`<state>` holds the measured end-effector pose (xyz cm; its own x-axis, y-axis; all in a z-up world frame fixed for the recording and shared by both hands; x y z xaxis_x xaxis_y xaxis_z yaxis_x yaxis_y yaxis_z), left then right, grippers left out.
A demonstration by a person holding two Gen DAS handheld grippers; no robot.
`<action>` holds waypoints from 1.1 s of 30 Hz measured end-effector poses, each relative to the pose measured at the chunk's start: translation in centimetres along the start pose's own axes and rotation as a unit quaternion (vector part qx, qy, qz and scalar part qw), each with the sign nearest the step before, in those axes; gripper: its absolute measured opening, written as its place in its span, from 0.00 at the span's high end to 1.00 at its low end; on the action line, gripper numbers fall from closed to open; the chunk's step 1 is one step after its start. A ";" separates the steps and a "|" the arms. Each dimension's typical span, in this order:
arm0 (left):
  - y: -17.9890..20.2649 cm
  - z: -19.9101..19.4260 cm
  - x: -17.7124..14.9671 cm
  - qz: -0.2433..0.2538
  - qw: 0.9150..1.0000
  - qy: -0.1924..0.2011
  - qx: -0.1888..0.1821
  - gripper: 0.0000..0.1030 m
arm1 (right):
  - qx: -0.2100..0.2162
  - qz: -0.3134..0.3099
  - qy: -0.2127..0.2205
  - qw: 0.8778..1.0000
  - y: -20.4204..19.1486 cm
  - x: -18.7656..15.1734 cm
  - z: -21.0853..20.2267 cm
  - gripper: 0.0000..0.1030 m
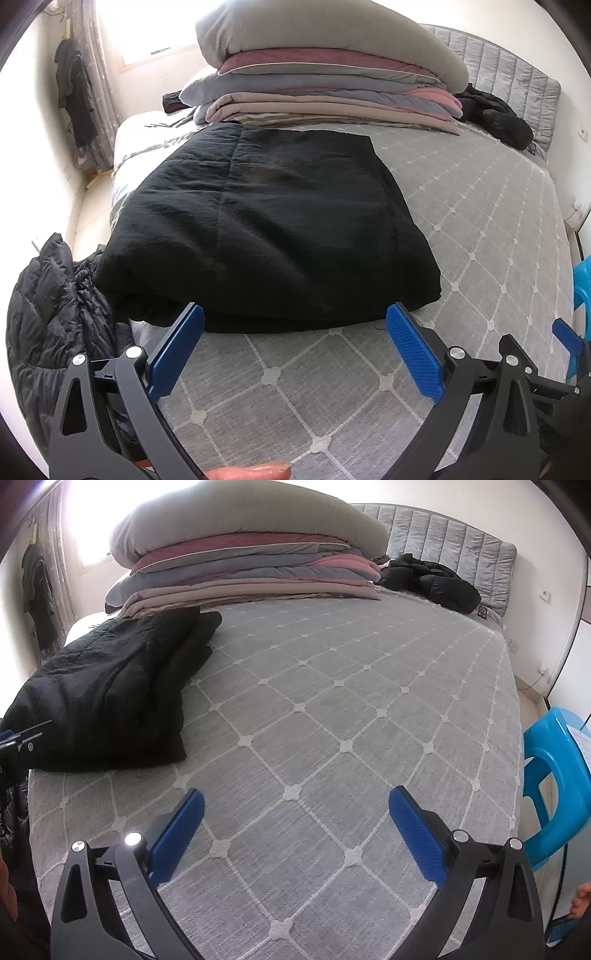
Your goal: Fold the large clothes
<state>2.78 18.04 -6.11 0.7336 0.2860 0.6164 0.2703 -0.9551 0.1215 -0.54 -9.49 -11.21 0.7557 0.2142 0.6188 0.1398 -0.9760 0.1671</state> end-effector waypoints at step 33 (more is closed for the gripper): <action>0.1 0.3 -0.9 0.008 1.000 -0.008 0.006 0.08 | 0.000 0.006 -0.002 1.000 0.2 -0.4 0.4 0.07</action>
<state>2.35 17.68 -6.87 0.7472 0.2726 0.6061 0.2665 -0.9584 0.1024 -0.62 -9.77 -11.71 0.7599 0.2015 0.6180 0.1304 -0.9787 0.1587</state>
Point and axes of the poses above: each gripper's, at about its wrist camera, not at the fingertips, and z roughly the way its jaws point, y to its right, x to its top, the point moved 9 cm from there along z, roughly the way its jaws point, and after that the axes turned 11 degrees about -z, right-handed, at the moved point
